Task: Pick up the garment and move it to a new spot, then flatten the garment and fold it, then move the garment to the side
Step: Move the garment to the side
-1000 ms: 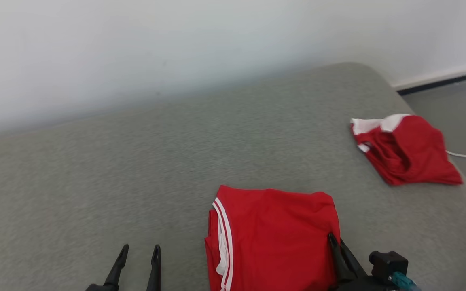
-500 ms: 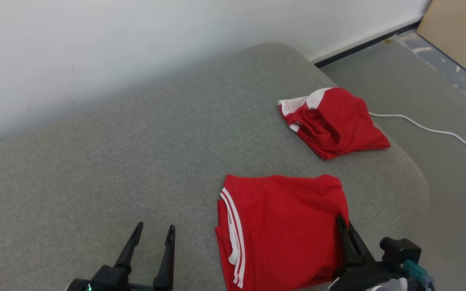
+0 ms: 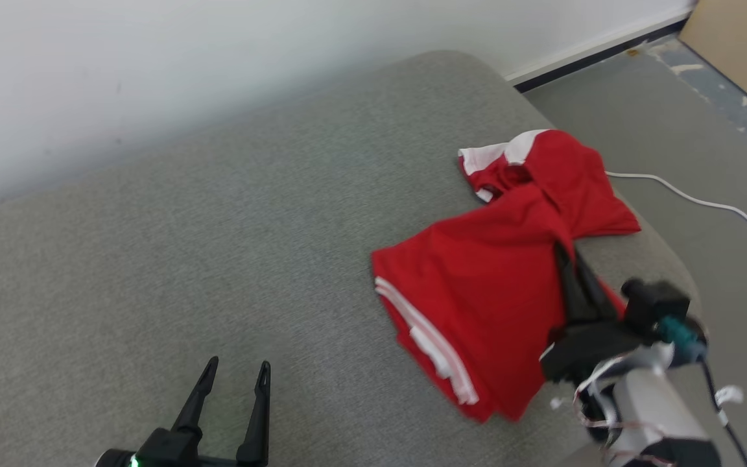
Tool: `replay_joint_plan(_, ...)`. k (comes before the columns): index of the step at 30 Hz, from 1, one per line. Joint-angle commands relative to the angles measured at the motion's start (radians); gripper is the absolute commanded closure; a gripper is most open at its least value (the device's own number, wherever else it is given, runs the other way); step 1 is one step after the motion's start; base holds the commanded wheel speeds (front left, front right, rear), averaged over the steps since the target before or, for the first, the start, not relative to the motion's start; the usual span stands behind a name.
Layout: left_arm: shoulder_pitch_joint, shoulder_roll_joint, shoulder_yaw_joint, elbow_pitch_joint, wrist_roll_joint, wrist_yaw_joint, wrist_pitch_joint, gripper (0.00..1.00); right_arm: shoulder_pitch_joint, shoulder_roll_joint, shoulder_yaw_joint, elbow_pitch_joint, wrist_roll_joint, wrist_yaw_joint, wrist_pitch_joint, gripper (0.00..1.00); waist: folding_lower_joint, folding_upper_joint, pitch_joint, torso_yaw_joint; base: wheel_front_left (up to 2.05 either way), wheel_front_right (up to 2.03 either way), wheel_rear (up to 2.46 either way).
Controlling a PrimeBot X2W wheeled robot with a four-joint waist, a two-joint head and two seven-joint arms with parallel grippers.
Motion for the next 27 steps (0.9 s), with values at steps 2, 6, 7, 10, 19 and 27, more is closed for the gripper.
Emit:
replay_joint_plan(2, -0.021, 0.002, -0.005, -0.003, 0.020, -0.001, -0.003, 0.00, -0.074, -0.039, -0.010, 0.031, -0.031, -0.003, 0.000, 1.00, -0.0001, -0.0001, 0.046, 0.065, 0.00, 0.00, 0.00)
replay_joint_plan(6, -0.035, 0.002, 0.003, 0.002, 0.028, -0.001, -0.003, 0.00, -0.160, -0.086, -0.027, 0.083, -0.063, -0.003, 0.000, 1.00, -0.0001, -0.0001, 0.060, 0.106, 0.00, 0.00, 0.00)
replay_joint_plan(7, -0.037, 0.002, 0.003, 0.006, 0.034, 0.000, -0.003, 0.00, -0.187, -0.105, -0.042, 0.102, -0.074, -0.003, 0.000, 1.00, -0.0001, -0.0001, 0.064, 0.121, 0.00, 0.00, 0.00)
replay_joint_plan(10, -0.048, 0.004, 0.006, 0.010, 0.042, -0.001, -0.003, 0.00, -0.261, -0.153, -0.089, 0.164, -0.106, -0.003, 0.000, 1.00, -0.0001, -0.0001, 0.077, 0.156, 0.00, 0.00, 0.00)
replay_joint_plan(19, -0.074, 0.012, 0.005, 0.025, 0.065, -0.001, -0.003, 0.00, -0.383, -0.254, -0.442, 0.307, -0.302, -0.003, 0.000, 1.00, -0.0001, -0.0001, 0.120, 0.249, 0.00, 0.00, 0.00)
replay_joint_plan(27, -0.062, 0.009, 0.051, 0.030, 0.077, -0.001, -0.003, 0.00, -0.365, -0.194, -0.706, 0.262, -0.476, -0.003, 0.000, 0.00, -0.0001, -0.0001, 0.110, 0.276, 0.00, 0.00, 0.00)
